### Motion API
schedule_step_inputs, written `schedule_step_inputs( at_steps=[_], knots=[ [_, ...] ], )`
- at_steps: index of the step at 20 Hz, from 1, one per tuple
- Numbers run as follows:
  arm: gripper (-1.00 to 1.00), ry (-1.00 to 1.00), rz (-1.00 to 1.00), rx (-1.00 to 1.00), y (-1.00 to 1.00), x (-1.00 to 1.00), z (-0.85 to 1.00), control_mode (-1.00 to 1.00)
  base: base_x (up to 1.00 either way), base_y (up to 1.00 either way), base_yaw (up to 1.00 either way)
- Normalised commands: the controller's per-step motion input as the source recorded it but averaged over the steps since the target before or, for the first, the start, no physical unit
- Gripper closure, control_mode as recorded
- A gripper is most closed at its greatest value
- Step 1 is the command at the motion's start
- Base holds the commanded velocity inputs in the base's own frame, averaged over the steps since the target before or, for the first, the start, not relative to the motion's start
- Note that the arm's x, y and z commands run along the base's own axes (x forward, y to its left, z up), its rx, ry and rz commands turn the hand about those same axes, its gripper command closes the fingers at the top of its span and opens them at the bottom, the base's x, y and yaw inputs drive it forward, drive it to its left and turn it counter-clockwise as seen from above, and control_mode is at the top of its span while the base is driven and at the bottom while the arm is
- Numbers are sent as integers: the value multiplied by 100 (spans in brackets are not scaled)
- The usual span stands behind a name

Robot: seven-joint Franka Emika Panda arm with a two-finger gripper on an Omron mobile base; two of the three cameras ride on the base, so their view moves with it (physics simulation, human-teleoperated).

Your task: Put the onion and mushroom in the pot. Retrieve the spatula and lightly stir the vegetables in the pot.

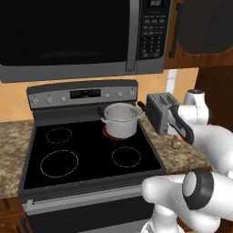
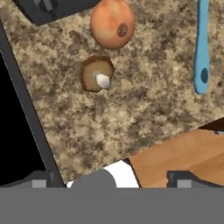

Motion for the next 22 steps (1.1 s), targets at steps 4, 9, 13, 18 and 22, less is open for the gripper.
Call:
schedule_step_inputs(
  at_steps=[4,9,13,18,22],
  knots=[
    [-100,-1,-23,2,-11,45,-52,-100,0,0,0],
    [-100,-2,-12,7,0,49,-51,-100,0,0,0],
    [-100,-9,-3,0,-17,52,-36,-100,0,0,0],
    [-100,-17,0,0,-6,34,-22,-100,0,0,0],
    [-100,-19,0,0,0,16,-30,-100,0,0,0]
  ],
)
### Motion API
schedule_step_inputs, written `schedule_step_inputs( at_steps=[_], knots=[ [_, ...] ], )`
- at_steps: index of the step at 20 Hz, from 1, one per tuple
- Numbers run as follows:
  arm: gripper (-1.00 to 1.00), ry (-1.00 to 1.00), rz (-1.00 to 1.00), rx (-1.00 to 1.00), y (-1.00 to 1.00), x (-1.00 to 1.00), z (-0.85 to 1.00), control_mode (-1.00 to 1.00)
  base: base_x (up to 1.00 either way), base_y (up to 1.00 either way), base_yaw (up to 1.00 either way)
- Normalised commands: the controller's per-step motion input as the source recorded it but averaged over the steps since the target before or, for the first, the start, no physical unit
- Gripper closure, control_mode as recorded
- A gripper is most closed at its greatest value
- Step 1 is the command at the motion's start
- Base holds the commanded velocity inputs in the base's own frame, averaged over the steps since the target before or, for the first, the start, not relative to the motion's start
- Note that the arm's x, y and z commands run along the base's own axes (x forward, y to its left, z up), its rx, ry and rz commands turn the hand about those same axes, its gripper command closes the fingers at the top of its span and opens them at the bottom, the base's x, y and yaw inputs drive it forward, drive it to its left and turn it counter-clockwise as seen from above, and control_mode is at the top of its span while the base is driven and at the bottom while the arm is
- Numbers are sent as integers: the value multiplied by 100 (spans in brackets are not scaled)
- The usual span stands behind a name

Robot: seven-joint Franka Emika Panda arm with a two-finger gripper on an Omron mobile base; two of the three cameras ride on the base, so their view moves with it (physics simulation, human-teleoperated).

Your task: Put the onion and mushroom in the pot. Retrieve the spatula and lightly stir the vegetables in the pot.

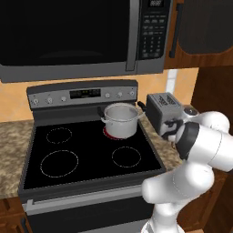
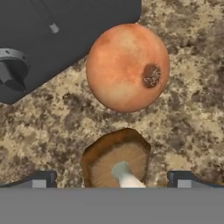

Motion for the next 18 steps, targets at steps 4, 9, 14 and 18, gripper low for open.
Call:
schedule_step_inputs(
  at_steps=[4,9,14,18],
  knots=[
    [-100,-19,0,-1,0,7,-25,-100,0,0,0],
    [100,-16,0,-1,0,9,-6,-100,0,0,0],
    [100,-6,1,0,3,8,11,-100,0,0,0],
    [100,-13,11,-8,89,-79,98,-100,0,0,0]
  ],
)
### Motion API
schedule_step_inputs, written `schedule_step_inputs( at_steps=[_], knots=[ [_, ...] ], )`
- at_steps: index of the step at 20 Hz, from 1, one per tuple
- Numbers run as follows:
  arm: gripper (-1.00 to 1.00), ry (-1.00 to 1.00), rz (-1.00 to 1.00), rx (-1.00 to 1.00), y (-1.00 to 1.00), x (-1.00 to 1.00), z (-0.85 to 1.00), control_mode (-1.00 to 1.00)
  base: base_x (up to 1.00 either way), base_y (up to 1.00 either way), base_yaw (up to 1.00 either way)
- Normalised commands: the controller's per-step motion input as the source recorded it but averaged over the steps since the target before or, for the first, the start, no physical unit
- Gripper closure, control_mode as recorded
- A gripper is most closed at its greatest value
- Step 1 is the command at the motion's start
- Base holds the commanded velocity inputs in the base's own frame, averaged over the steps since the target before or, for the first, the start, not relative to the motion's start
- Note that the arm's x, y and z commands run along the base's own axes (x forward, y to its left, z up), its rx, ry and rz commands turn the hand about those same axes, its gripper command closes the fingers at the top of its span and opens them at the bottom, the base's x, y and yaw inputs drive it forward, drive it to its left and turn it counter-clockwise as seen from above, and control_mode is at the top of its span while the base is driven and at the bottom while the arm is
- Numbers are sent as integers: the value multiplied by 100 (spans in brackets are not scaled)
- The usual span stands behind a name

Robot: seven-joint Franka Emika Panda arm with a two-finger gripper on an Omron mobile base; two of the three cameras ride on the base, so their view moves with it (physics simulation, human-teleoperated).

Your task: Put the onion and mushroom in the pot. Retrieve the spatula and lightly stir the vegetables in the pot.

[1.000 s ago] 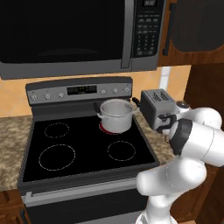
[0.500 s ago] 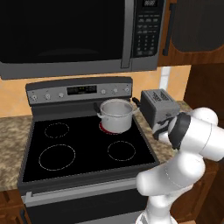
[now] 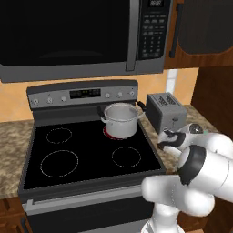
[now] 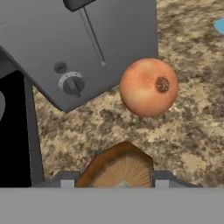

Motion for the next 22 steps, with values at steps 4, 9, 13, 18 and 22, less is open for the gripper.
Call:
schedule_step_inputs(
  at_steps=[4,9,13,18,22],
  knots=[
    [100,-28,7,-18,98,-48,100,-100,0,0,0],
    [100,-20,2,-7,78,9,100,-100,0,0,0],
    [100,-21,11,0,84,42,92,-100,0,0,0],
    [100,-19,9,0,80,68,33,-100,0,0,0],
    [100,-10,1,-4,46,89,-2,-100,0,0,0]
  ],
)
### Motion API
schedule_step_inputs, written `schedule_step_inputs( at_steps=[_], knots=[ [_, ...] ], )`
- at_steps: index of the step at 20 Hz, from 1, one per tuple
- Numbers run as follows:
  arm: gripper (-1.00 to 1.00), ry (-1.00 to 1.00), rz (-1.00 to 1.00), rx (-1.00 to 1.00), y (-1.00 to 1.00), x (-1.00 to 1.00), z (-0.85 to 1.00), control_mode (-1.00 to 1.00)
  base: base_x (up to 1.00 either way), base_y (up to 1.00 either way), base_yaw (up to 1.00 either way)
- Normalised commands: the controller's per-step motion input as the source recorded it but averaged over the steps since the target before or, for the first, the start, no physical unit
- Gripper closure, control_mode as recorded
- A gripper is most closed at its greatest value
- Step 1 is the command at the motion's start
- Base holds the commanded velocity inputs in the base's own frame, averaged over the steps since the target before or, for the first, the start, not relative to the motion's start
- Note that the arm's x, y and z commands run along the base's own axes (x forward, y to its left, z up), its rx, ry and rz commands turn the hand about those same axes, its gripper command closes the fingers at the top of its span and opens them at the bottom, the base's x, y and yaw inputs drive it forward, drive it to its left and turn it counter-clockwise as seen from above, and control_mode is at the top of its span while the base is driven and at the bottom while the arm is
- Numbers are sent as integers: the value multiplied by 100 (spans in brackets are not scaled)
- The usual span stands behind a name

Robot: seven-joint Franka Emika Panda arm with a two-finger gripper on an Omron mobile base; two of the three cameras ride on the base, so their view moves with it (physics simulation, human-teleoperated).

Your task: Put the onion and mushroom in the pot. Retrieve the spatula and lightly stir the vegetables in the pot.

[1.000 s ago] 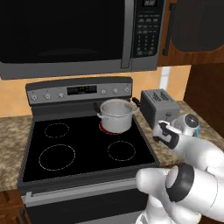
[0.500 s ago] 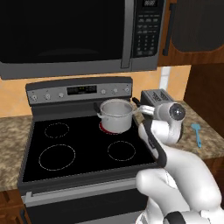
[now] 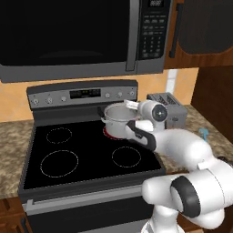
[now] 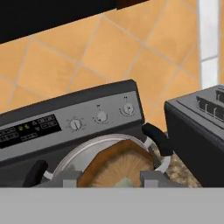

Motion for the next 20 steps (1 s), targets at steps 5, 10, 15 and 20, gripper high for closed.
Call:
schedule_step_inputs(
  at_steps=[5,10,15,20],
  knots=[
    [100,4,0,-3,32,57,-29,-100,0,0,0],
    [-100,3,0,0,21,31,-1,-100,0,0,0],
    [-100,7,0,0,17,5,20,-100,0,0,0],
    [-100,1,0,0,-4,-21,99,-100,0,0,0]
  ],
)
